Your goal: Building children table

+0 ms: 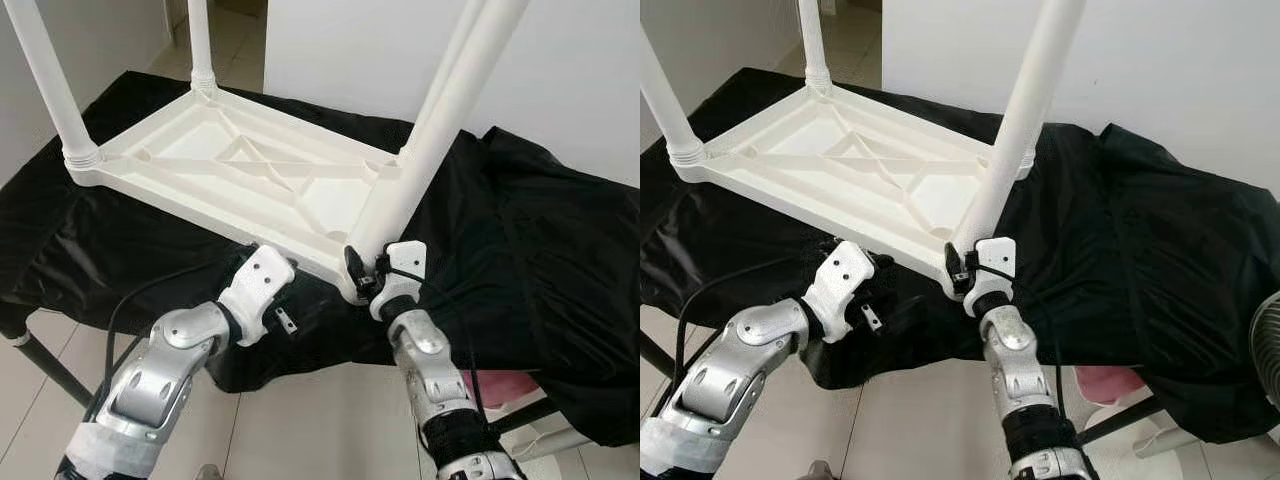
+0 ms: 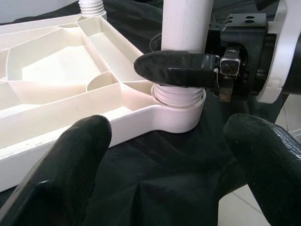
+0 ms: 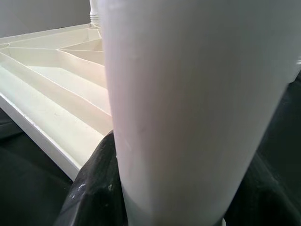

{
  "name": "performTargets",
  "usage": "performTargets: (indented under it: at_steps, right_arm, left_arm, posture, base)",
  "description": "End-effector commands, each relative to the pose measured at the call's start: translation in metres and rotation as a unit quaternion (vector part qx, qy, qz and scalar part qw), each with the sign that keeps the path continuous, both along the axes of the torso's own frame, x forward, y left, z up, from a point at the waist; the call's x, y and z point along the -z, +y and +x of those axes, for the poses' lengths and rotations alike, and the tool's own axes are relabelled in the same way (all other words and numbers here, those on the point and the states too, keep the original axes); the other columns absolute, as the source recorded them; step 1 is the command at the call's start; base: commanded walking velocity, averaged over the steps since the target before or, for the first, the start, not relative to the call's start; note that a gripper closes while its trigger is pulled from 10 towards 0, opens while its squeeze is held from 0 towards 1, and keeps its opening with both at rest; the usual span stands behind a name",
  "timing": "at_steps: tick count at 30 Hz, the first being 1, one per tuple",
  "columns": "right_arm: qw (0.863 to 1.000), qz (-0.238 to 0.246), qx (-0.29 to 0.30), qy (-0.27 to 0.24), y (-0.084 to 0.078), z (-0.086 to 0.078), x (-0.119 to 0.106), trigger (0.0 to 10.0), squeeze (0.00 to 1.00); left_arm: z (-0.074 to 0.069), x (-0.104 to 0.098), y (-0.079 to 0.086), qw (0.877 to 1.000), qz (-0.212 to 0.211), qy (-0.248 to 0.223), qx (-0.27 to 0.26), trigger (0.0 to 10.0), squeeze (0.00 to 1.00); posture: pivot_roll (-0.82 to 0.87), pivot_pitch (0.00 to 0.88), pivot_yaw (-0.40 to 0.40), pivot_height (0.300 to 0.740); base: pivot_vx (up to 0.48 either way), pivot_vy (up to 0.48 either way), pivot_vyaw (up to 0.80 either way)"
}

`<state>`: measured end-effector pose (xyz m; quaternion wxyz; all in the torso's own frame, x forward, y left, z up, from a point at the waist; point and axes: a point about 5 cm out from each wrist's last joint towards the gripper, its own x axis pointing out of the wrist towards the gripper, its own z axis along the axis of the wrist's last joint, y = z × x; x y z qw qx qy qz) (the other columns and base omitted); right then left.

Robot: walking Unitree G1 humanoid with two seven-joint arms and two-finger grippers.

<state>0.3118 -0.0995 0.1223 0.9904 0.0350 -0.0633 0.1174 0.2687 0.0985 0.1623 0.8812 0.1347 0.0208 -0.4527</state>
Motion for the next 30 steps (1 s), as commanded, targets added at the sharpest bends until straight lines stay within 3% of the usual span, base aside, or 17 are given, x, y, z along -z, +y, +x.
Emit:
performTargets:
  at_steps: [1,7,8,20,26,30]
  right_arm:
    - [0.999,-0.013,0.011,0.033,-0.005,-0.005,0.015,10.0,0.0]
    - [0.999,-0.025,0.032,0.023,-0.015,-0.004,0.01,10.0,0.0]
    - [0.999,-0.019,0.029,0.025,-0.015,-0.004,0.01,10.0,1.0]
    - [0.999,0.006,-0.032,0.004,-0.016,-0.01,-0.004,10.0,1.0]
    - [0.999,0.004,-0.034,-0.001,-0.018,-0.013,-0.005,10.0,1.0]
    - [1.0,-0.001,-0.023,-0.003,-0.026,-0.016,-0.004,10.0,1.0]
  left_arm:
    - [-0.001,0.001,-0.004,0.999,0.003,0.009,0.035,10.0,0.0]
    - [0.005,-0.005,-0.005,1.0,-0.006,0.003,0.028,10.0,0.0]
    - [0.005,-0.005,-0.004,1.0,-0.007,0.004,0.028,10.0,0.0]
    - [0.008,-0.008,-0.009,0.999,-0.038,0.024,0.031,10.0,0.0]
    - [0.01,-0.007,-0.012,0.999,-0.028,0.023,0.024,10.0,0.0]
    - [0.006,-0.007,-0.018,0.998,-0.04,0.034,0.047,10.0,0.0]
  posture:
    - [0.1,0.026,-0.128,0.74]
    - [0.09,0.027,-0.131,0.74]
    - [0.08,0.028,-0.13,0.74]
    - [0.05,0.025,-0.122,0.74]
    - [0.03,0.032,-0.106,0.74]
    - [0.01,0.038,-0.078,0.74]
  base:
    - [0.0,0.0,0.0]
    - [0.0,0.0,0.0]
    - [0.0,0.0,0.0]
    - [0.0,0.0,0.0]
    - [0.0,0.0,0.0]
    - [0.0,0.0,0.0]
